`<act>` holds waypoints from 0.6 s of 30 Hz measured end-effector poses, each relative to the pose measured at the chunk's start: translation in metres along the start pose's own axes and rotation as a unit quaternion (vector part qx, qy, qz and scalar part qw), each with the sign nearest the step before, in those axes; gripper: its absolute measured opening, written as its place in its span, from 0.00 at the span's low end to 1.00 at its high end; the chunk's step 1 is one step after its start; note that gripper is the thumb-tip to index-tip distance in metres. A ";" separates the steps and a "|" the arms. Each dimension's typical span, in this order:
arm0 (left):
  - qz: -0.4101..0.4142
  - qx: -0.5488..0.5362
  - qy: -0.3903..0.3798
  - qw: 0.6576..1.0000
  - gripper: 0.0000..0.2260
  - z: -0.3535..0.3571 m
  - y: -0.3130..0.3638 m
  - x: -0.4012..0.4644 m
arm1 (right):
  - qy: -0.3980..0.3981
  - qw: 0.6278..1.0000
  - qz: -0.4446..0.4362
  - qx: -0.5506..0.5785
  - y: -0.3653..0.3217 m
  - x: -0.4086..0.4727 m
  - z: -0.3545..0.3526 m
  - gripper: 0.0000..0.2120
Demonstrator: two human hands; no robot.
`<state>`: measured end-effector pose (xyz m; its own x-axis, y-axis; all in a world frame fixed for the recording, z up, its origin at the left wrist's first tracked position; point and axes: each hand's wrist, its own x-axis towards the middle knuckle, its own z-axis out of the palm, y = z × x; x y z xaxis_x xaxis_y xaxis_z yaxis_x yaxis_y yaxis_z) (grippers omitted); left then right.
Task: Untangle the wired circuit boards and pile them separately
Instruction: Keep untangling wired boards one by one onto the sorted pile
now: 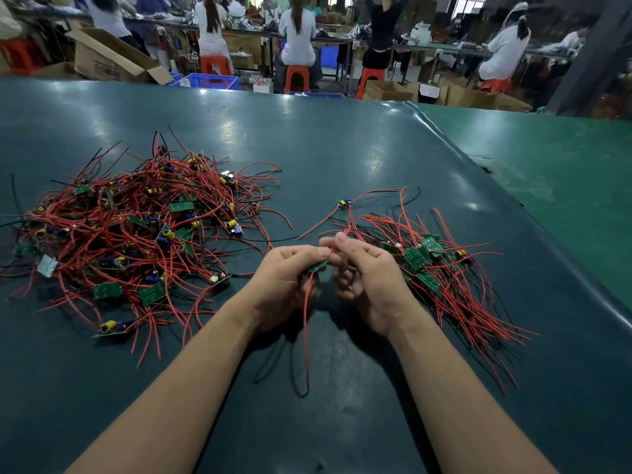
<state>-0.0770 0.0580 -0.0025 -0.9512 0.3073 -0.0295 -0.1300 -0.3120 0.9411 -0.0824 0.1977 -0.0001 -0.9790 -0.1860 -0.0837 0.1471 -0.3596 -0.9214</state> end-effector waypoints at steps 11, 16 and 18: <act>0.024 0.093 -0.016 0.995 0.08 -0.002 -0.003 0.001 | 0.124 0.985 -0.115 -0.020 0.002 0.010 -0.009 0.05; -0.002 0.056 -0.067 0.996 0.09 -0.002 0.000 -0.003 | 0.171 0.968 -0.181 -0.013 0.001 0.013 -0.010 0.07; -0.018 0.034 -0.074 0.997 0.09 -0.002 0.002 -0.004 | 0.170 0.957 -0.226 -0.071 0.003 0.012 -0.008 0.07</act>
<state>-0.0742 0.0547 -0.0016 -0.8941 0.4475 -0.0185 -0.1389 -0.2376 0.9614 -0.0950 0.2022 -0.0070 -0.9313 0.2755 0.2384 -0.2983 -0.2009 -0.9331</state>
